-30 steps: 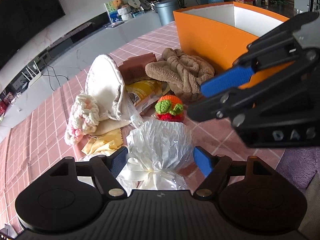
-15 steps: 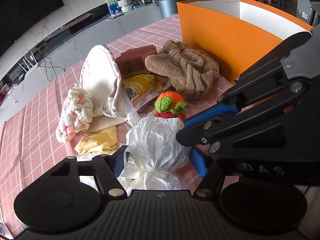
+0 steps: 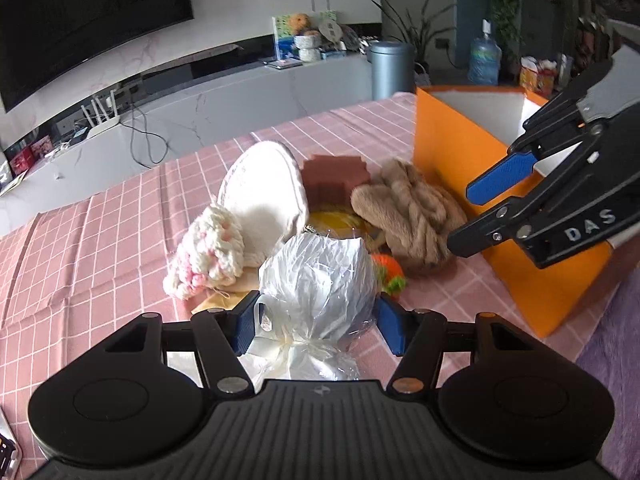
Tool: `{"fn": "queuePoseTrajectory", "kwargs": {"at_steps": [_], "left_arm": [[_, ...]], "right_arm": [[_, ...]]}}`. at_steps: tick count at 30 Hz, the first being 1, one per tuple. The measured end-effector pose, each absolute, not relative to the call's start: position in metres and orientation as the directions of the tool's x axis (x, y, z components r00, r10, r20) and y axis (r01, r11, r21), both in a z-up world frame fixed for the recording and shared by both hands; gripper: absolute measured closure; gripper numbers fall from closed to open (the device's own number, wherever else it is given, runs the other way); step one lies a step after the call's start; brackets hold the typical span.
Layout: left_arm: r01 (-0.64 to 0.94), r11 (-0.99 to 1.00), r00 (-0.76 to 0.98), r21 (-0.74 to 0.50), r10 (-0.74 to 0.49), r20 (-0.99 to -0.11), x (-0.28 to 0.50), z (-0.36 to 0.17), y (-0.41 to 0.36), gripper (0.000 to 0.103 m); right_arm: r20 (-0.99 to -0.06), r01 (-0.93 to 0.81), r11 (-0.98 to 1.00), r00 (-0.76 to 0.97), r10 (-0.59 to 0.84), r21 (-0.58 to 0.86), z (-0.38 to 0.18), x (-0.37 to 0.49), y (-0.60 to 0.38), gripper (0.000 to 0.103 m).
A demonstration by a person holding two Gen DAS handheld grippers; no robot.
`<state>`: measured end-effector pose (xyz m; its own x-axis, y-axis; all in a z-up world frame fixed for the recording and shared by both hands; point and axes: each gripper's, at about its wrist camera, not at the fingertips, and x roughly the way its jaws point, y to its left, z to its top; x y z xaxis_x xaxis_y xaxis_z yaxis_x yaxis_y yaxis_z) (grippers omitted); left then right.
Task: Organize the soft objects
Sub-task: 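Grasp the white plastic bag with the left tool while the right tool reaches the brown towel, then grasp the brown fuzzy towel with the right tool and lift it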
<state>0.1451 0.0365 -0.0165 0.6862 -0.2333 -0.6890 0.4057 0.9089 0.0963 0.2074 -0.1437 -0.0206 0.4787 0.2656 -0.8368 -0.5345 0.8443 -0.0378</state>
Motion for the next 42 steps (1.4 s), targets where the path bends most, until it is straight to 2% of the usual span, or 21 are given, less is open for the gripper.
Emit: {"fn": "queuePoseTrajectory", "kwargs": {"at_steps": [2,4,5,6,11,17,19,20,24,27,33,42], "left_arm": [[0.384,0.920,0.700,0.079,-0.235,-0.675,0.150,-0.014,0.037,0.033],[0.367,0.928,0.705,0.067,-0.230,-0.670,0.156,-0.015,0.035,0.033],[0.358,0.932,0.707,0.060,-0.228,-0.670,0.160,-0.016,0.036,0.033],[0.350,0.935,0.706,0.049,-0.229,-0.671,0.162,-0.017,0.037,0.033],[0.330,0.943,0.703,0.028,-0.226,-0.674,0.171,-0.024,0.044,0.033],[0.324,0.946,0.698,-0.003,-0.241,-0.674,0.173,-0.028,0.048,0.033],[0.323,0.946,0.695,-0.008,-0.243,-0.677,0.173,-0.029,0.046,0.033],[0.323,0.946,0.693,-0.011,-0.245,-0.678,0.173,-0.029,0.046,0.033],[0.325,0.946,0.693,-0.013,-0.248,-0.677,0.168,-0.028,0.044,0.033],[0.328,0.945,0.695,-0.008,-0.247,-0.676,0.165,-0.026,0.042,0.033],[0.329,0.944,0.714,0.017,-0.237,-0.658,0.155,-0.012,0.038,0.033],[0.312,0.950,0.761,0.011,-0.243,-0.602,0.131,0.022,0.030,0.033]], "right_arm": [[-0.860,-0.533,0.843,0.459,0.221,-0.068,-0.024,0.225,-0.140,0.056],[-0.879,-0.527,0.844,0.445,0.171,-0.102,-0.032,0.238,-0.132,0.046],[-0.887,-0.527,0.844,0.432,0.164,-0.100,-0.036,0.243,-0.128,0.037],[-0.893,-0.523,0.846,0.422,0.154,-0.101,-0.041,0.248,-0.124,0.034],[-0.909,-0.476,0.852,0.417,0.003,-0.215,-0.065,0.270,-0.102,0.034],[-0.912,-0.481,0.826,0.398,-0.095,-0.295,-0.088,0.281,-0.087,0.032],[-0.905,-0.491,0.809,0.409,-0.116,-0.325,-0.092,0.279,-0.083,0.036],[-0.902,-0.494,0.802,0.415,-0.123,-0.337,-0.094,0.278,-0.082,0.043],[-0.900,-0.501,0.798,0.421,-0.113,-0.334,-0.091,0.273,-0.086,0.058],[-0.899,-0.510,0.794,0.427,-0.100,-0.331,-0.086,0.269,-0.090,0.064],[-0.882,-0.506,0.806,0.469,-0.041,-0.307,-0.057,0.251,-0.100,0.065],[-0.841,-0.540,0.815,0.525,0.132,-0.209,0.015,0.206,-0.123,0.065]]}}
